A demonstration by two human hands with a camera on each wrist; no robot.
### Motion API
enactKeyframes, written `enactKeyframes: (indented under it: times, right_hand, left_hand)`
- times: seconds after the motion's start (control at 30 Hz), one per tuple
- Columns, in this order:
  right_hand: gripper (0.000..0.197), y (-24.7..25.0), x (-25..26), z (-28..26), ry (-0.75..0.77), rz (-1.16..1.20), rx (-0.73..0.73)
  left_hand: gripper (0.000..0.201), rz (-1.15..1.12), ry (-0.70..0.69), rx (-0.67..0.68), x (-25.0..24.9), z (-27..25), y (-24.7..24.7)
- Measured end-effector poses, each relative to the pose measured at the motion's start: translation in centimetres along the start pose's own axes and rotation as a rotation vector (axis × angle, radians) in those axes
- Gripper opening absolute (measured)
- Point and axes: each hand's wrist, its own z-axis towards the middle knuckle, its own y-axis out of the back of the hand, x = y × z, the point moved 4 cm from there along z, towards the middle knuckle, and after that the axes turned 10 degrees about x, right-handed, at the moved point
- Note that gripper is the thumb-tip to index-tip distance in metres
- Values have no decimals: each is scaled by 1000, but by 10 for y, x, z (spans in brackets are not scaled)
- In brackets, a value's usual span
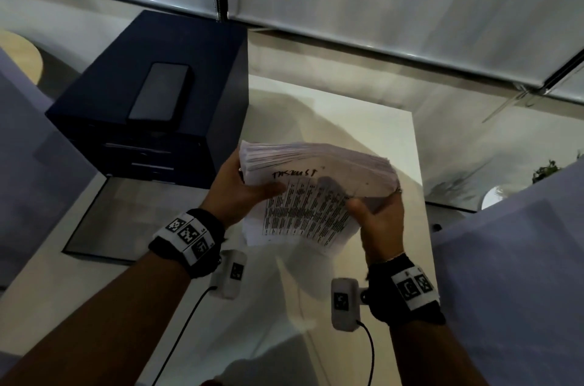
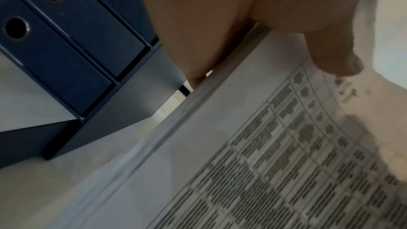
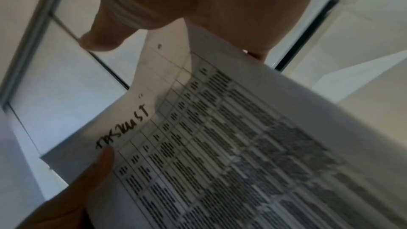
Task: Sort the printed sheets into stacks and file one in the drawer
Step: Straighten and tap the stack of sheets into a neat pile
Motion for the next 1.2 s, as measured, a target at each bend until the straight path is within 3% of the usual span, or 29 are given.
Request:
enactKeyframes:
  times: [0.4,0.6,0.7,0.8,0.9,1.0,1.17,1.2]
  right_hand:
    - [78,16,-77,-13,-341,-121,0]
    - [83,22,-98,-15,-454,-171,0]
    - [73,22,-103,-13,-469,-214,45]
    - [80,23,-105,-10,-472,-220,54]
    - [74,19,-102,-6,-447,-323,125]
    - [79,24,-91,4,-376,-225,48]
    - [23,15,-57,24,-281,-323,-13]
    - [22,12,-49,25,-207,-358,2]
  left_hand:
    - [48,43,71,65,12,2,0]
    - [49,26,119,71,25,-1,0]
    - [51,50,134,84,29,-2,1]
    - [52,53,153,79,34,-3,4]
    - [51,41,149,84,40,-4,5]
    - [44,79,123,79,38,-6,3]
    - [41,191,91,23,31,-4,-1]
    - [37,158,80,-26,30,-3,0]
